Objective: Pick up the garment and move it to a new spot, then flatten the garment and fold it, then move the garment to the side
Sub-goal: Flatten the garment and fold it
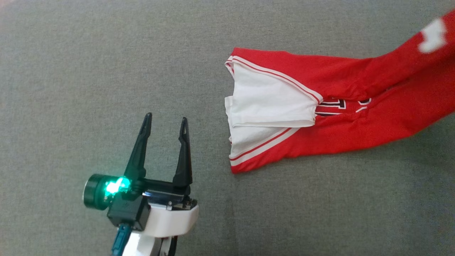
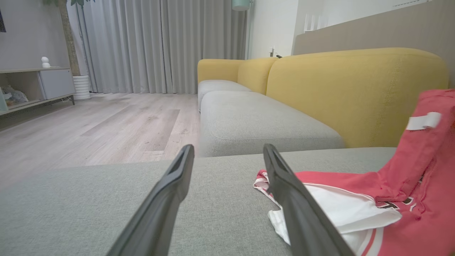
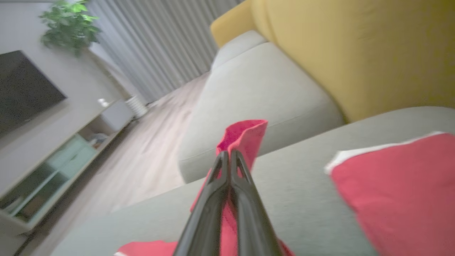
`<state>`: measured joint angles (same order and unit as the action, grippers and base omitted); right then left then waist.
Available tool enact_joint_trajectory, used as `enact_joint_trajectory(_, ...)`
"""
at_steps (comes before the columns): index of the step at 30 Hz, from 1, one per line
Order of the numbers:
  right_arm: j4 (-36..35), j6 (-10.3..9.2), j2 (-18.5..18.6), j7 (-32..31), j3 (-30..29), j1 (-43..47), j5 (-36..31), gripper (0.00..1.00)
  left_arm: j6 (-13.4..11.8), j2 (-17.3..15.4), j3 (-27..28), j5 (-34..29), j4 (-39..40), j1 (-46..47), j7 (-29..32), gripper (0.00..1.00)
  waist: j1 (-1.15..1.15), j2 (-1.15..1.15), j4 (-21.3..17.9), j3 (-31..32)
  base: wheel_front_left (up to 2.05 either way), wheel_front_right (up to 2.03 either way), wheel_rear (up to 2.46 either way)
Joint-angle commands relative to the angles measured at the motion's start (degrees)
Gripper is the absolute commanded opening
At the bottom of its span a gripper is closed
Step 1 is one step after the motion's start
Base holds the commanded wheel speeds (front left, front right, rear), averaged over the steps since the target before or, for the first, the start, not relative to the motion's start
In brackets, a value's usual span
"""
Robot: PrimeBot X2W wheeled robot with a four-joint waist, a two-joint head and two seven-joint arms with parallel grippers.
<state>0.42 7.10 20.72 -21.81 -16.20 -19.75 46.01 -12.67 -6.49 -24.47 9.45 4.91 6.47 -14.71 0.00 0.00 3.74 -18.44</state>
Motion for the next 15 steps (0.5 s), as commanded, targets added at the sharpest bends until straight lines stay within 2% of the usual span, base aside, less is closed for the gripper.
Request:
enact_joint_trajectory(1,-5.6,0.39,-1.2,-2.2,2.9,-1.3,1.2,0.00,0.6,0.5,1.9,-0.8,1.3,0.1,-0.3,1.00,0.00,0.00,0.1,0.0,0.00,0.00,0.00)
enact_joint_trajectory(7,-14.2,0.39,-9.3,-7.0,13.7,-1.4,-0.3,0.00,2.3,1.5,2.3,-1.3,0.8,0.9,-0.3,1.00,0.00,0.00,2.0,-0.1,0.00,0.00,0.00)
enact_joint_trajectory(11,-14.3,0.39,-13.9,-8.4,21.9,-0.8,-2.5,0.00,3.1,2.2,2.4,-1.4,0.4,1.2,-0.3,1.00,0.00,0.00,3.8,-0.7,0.00,0.00,0.00)
enact_joint_trajectory(12,-14.3,0.39,-13.9,-8.4,21.9,-0.8,-2.5,0.00,3.1,2.2,2.4,-1.4,0.4,1.2,-0.3,1.00,0.00,0.00,3.8,-0.7,0.00,0.00,0.00)
enact_joint_trajectory(15,-12.5,0.39,-15.3,-9.2,27.3,0.8,-4.1,0.00,3.5,2.6,2.5,-1.5,0.4,1.3,-0.3,1.00,0.00,0.00,5.4,-1.3,0.00,0.00,0.00)
